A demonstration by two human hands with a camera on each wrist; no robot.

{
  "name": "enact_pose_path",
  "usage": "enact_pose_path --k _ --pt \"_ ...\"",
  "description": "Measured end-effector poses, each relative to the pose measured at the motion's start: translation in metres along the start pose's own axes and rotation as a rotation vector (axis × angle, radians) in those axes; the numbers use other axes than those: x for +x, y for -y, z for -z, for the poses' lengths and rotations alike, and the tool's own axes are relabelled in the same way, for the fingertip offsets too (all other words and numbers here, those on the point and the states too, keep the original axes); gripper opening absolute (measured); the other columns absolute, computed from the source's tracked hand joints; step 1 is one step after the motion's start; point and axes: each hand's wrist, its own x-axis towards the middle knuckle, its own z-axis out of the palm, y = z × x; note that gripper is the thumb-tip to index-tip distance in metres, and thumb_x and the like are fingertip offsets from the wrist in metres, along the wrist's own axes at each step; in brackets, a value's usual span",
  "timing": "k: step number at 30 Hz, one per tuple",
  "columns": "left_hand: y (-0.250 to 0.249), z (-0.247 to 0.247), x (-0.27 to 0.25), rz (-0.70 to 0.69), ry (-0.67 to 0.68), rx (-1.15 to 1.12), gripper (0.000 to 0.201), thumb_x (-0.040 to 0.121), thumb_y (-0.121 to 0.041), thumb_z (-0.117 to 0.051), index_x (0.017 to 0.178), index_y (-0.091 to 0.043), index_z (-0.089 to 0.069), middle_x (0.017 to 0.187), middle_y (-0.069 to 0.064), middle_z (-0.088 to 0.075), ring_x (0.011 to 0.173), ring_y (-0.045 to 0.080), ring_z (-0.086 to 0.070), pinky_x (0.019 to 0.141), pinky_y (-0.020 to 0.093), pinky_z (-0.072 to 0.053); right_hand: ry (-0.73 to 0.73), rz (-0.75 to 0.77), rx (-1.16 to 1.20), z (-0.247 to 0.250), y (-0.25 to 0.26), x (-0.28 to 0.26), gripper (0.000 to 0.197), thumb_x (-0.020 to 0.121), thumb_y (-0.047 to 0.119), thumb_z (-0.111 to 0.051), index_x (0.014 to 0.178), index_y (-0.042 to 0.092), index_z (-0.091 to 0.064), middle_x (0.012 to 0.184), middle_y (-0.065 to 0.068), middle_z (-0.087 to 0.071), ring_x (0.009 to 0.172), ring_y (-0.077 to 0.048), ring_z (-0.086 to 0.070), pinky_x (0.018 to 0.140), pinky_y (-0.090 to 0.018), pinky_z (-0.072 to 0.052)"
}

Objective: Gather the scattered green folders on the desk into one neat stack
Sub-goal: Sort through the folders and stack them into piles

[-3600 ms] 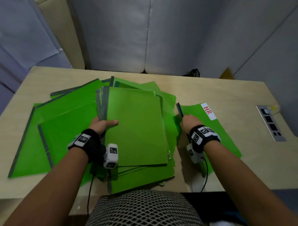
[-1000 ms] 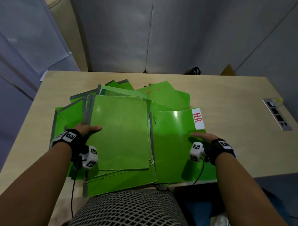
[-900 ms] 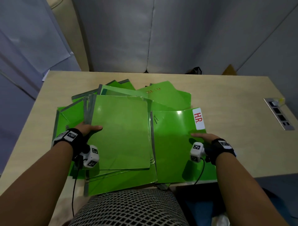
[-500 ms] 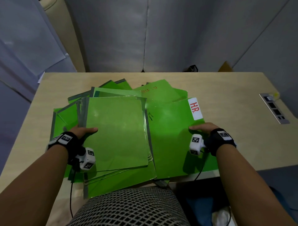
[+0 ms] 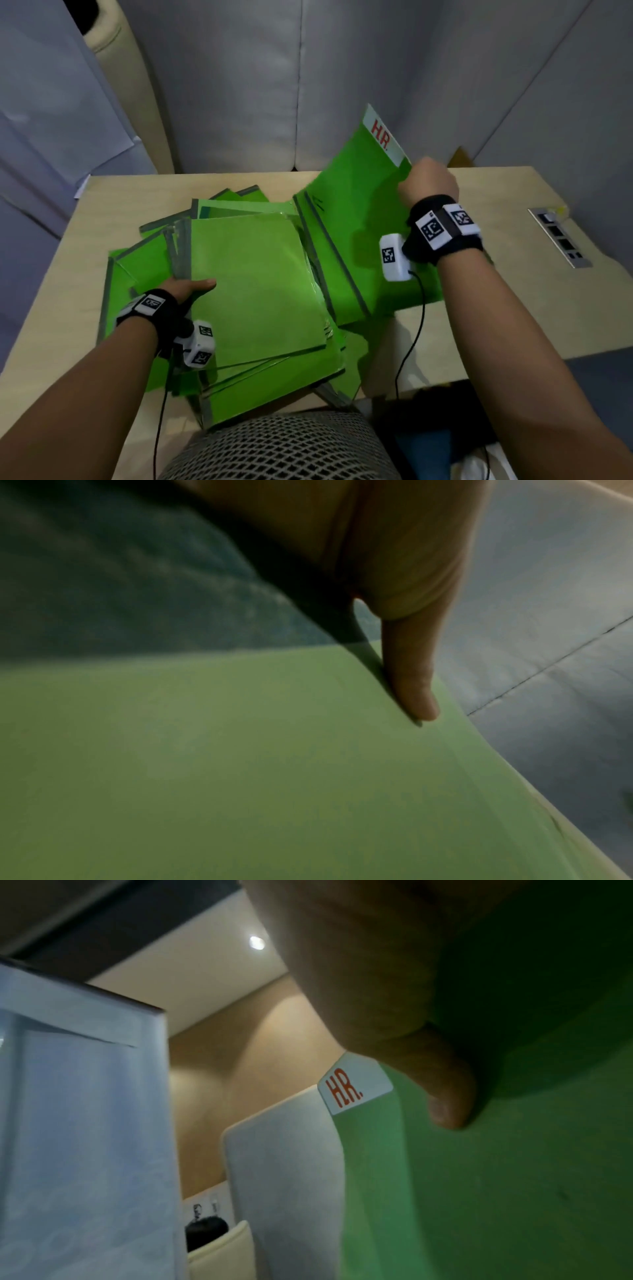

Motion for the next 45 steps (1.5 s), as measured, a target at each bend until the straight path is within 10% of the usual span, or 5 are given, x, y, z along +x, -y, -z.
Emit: enact_pose_path --k 6,19,26,40,45 --pt "0.003 0.001 -0.003 -0.024 -0.025 -0.002 0.095 0.07 -0.039 -0.081 0.143 0.003 -0.036 0.139 0.024 -0.048 0.121 0.043 -0.05 0.099 0.049 -0.044 0.112 0.172 0.254 0.034 0.03 0.017 0.031 0.082 0.015 -0.073 0.109 0.001 -0.068 0.108 -0.016 -0.07 0.098 -0.031 -0.067 0.087 -0.037 -0.053" --pt "0.008 -0.002 -0.004 -0.04 -0.001 -0.21 0.111 0.066 -0.061 -0.074 0.149 -0.003 -0.028 0.149 0.018 -0.038 0.133 0.039 -0.041 0.11 0.051 -0.034 0.458 -0.231 0.35 -0.131 -0.021 -0.022 0.066 0.079 0.011 -0.078 0.132 0.0 -0.04 0.133 -0.018 -0.054 0.12 -0.035 -0.054 0.088 -0.039 -0.047" --pt "0.012 -0.015 0.011 -0.151 0.051 -0.494 0.087 0.058 -0.025 -0.091 0.128 0.002 -0.049 0.117 0.024 -0.065 0.093 0.034 -0.069 0.074 0.039 -0.061 0.667 -0.179 0.527 -0.169 -0.015 -0.067 0.079 0.083 0.02 -0.074 0.146 0.01 -0.028 0.148 -0.013 -0.041 0.134 -0.033 -0.042 0.107 -0.045 -0.038" --pt "-0.012 -0.049 -0.043 -0.345 0.106 -0.474 0.064 0.081 0.001 -0.068 0.137 0.006 -0.036 0.112 0.015 -0.059 0.095 0.024 -0.059 0.098 0.033 -0.04 0.684 -0.225 0.789 -0.169 -0.04 -0.077 0.09 0.084 0.046 -0.068 0.153 0.013 -0.019 0.158 -0.012 -0.025 0.143 -0.032 -0.029 0.114 -0.05 -0.028" --pt "-0.05 -0.089 -0.068 -0.401 0.205 -0.485 0.056 0.085 0.003 -0.063 0.134 0.002 -0.035 0.096 0.007 -0.055 0.08 0.014 -0.059 0.059 0.013 -0.053 0.628 -0.282 0.903 -0.147 -0.077 -0.055 0.108 0.044 0.065 -0.086 0.13 0.006 -0.056 0.13 -0.01 -0.062 0.12 -0.026 -0.058 0.109 -0.042 -0.04"
